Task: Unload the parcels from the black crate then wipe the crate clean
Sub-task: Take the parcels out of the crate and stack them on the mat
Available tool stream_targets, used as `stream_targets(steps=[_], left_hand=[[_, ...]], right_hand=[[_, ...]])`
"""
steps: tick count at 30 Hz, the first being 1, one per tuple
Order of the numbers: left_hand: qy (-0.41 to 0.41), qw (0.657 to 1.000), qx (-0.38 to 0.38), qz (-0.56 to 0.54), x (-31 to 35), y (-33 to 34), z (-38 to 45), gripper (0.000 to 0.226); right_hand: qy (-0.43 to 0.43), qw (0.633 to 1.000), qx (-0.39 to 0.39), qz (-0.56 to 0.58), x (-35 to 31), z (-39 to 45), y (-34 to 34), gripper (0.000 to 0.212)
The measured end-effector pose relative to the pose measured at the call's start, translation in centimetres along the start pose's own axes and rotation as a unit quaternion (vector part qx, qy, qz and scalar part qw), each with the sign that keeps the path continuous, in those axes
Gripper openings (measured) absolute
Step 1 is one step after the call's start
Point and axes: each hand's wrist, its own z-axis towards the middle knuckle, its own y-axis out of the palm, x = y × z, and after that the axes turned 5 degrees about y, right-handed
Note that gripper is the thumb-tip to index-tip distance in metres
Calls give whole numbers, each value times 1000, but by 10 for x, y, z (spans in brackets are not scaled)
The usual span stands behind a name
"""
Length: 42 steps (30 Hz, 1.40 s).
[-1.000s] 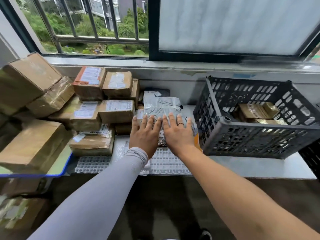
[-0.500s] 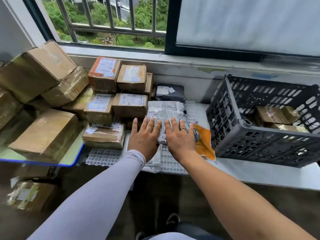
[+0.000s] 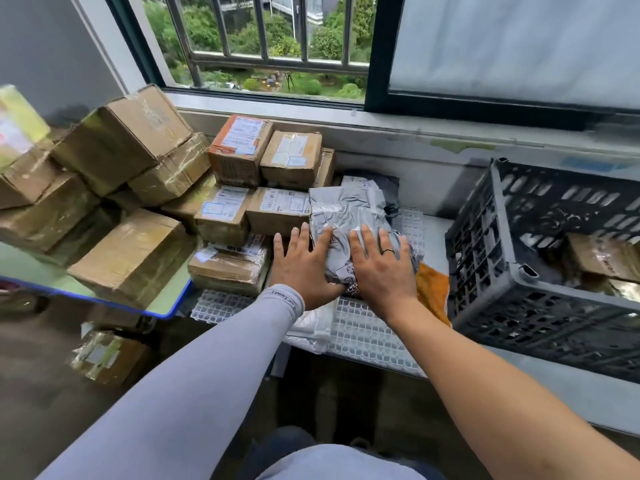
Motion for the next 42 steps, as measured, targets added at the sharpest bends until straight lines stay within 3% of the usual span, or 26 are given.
stream_targets(steps=[6, 16, 21, 23, 25, 28, 30, 33, 37, 42], left_hand=[[43, 998, -21, -37, -4, -5, 17, 126], [93, 987, 95, -92, -27, -11, 36, 123], [121, 983, 78, -113, -36, -9, 41, 124], [132, 974, 58, -177, -39, -11, 43, 118], [116, 927, 22, -356, -43, -15, 48, 109], [-18, 760, -1, -650, -45, -35, 57, 91], [-114, 714, -13, -691, -47, -51, 64, 67], [-180, 652, -77, -732, -55, -61, 67, 20], [-204, 610, -153, -750, -67, -59, 73, 15], [-193, 637, -161, -729, -68, -52, 76, 20]], right_hand=[[-23, 999, 36, -29, 15, 3, -1, 78], [24, 998, 60, -11, 3, 17, -13, 65], [49, 997, 68, 0, -5, 19, -9, 76], [59, 995, 75, 0, -5, 20, -8, 81], [59, 995, 81, -8, -3, 19, -8, 80], [49, 995, 86, -29, 1, 17, -9, 78], [43, 994, 91, -43, 1, 17, -9, 79], [27, 993, 98, -56, -1, 16, -7, 79], [-9, 993, 96, -65, 0, 11, -6, 79], [-39, 991, 102, -80, 0, 10, -6, 81]])
